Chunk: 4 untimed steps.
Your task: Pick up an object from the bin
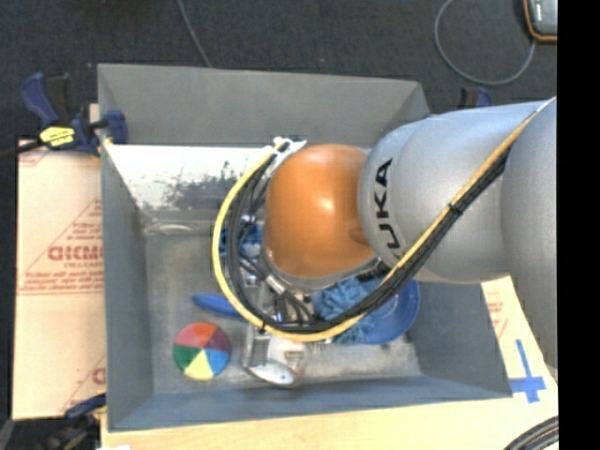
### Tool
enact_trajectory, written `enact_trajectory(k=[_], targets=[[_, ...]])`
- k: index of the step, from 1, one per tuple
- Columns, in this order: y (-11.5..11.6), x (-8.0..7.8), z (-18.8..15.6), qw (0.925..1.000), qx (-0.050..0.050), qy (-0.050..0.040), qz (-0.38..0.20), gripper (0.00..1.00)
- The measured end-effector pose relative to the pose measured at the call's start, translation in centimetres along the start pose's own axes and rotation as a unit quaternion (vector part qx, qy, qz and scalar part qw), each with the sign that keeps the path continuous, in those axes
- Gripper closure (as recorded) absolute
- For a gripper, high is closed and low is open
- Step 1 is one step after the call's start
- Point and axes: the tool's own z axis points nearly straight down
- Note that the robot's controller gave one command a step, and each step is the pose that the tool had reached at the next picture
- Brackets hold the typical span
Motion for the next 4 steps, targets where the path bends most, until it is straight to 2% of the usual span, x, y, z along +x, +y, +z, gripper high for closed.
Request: enact_trajectory(k=[1, 2, 3, 4], targets=[[-0.1, -0.2, -0.4, 1.0000, -0.001, -0.0040, 0.003, 0.00], [-2.7, 1.1, 3.7, 0.9998, 0.000, -0.0010, 0.019, 0.00], [-1.1, -2.8, 7.1, 0.9991, -0.004, -0.0090, 0.042, 0.00], [-0.5, 1.3, 2.2, 0.9994, -0.002, -0.0046, 0.034, 0.00]])
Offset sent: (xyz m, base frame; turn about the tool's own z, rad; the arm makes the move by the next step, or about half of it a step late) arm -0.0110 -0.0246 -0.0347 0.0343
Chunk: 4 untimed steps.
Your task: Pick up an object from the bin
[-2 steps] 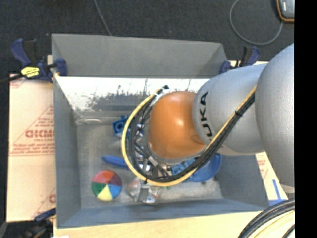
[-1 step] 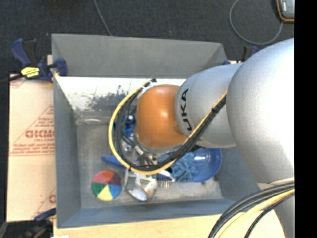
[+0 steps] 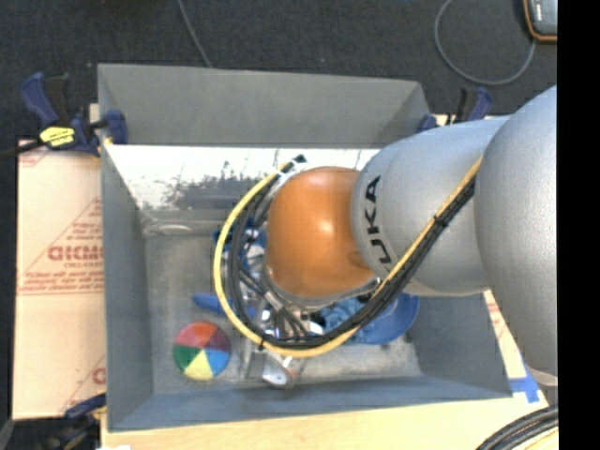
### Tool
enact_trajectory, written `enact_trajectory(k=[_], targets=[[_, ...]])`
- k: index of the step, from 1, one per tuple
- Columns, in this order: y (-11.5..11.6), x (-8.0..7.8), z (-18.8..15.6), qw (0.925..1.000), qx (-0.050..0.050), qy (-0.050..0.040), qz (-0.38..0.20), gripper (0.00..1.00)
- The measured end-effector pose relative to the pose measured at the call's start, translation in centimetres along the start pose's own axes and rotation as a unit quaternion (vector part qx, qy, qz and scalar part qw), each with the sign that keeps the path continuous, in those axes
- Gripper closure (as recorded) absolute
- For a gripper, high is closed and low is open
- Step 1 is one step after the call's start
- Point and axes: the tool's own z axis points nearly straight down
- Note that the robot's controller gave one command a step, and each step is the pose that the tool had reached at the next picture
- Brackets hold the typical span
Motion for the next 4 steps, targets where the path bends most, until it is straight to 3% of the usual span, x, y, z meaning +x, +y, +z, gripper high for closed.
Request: enact_trajectory(k=[1, 2, 3, 4], targets=[[-0.1, -1.3, 3.9, 0.9988, 0.000, 0.0006, 0.049, 0.00], [0.4, -0.7, 1.1, 0.9997, -0.001, -0.0024, 0.025, 0.00], [0.6, 0.6, 3.6, 0.9989, 0.001, 0.0014, 0.047, 0.00], [2.2, -0.6, 1.3, 0.9975, -0.002, -0.0038, 0.070, 0.00]])
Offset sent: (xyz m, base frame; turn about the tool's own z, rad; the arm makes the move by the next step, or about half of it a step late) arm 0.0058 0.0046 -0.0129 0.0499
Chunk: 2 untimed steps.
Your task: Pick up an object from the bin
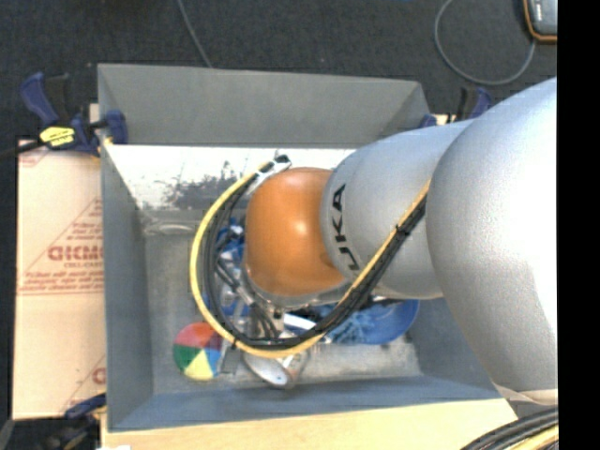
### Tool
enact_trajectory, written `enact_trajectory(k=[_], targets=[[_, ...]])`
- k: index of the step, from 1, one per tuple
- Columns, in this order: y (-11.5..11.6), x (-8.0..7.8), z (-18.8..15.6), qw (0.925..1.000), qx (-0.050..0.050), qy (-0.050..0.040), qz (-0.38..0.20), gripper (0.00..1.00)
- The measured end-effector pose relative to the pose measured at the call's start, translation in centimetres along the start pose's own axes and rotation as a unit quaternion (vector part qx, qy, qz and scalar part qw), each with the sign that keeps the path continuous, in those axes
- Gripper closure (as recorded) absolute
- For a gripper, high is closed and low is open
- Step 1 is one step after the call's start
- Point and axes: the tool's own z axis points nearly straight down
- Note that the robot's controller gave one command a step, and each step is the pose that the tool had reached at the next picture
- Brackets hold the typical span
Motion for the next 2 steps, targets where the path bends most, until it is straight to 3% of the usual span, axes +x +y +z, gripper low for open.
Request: enact_trajectory(k=[1, 2], targets=[[0.69, 0.16, 1.15, 0.9999, 0.002, 0.0034, -0.011, 0.00], [0.16, 0.48, 1.57, 0.9991, 0.001, 0.0004, -0.042, 0.00]])
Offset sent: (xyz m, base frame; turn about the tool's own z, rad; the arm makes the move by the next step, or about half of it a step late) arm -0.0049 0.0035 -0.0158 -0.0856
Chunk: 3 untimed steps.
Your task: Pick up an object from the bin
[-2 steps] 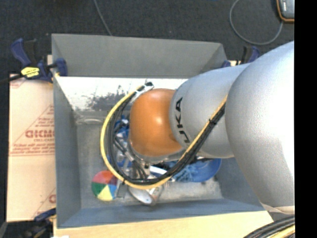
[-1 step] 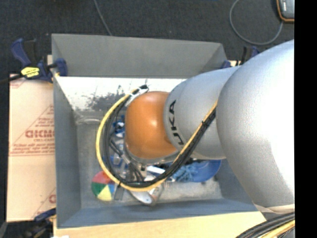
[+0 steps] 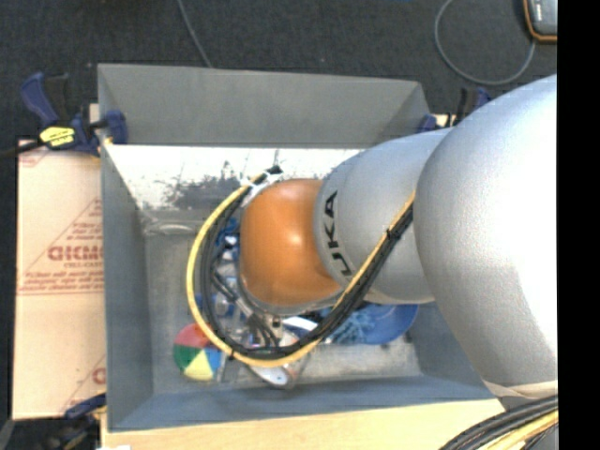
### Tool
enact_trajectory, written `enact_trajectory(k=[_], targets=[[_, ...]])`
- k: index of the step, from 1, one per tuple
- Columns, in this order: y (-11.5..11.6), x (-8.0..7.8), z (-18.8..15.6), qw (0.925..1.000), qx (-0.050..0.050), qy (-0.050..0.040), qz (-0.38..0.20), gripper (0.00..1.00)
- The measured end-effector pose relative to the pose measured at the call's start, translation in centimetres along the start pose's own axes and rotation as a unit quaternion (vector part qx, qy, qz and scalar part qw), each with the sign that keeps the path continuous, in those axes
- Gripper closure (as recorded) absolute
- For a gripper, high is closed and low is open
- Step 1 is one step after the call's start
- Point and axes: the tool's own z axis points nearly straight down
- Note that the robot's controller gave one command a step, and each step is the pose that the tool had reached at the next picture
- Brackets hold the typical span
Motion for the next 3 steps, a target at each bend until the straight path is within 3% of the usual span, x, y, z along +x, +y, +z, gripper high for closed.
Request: enact_trajectory(k=[1, 2, 3], targets=[[-1.0, -0.2, -9.7, 1.0000, 0.001, 0.0020, -0.010, 0.00], [-0.7, -0.5, -1.6, 0.9998, 0.001, 0.0013, 0.019, 0.00], [-1.7, -0.6, -0.3, 0.9996, 0.000, -0.0012, 0.028, 0.00]])
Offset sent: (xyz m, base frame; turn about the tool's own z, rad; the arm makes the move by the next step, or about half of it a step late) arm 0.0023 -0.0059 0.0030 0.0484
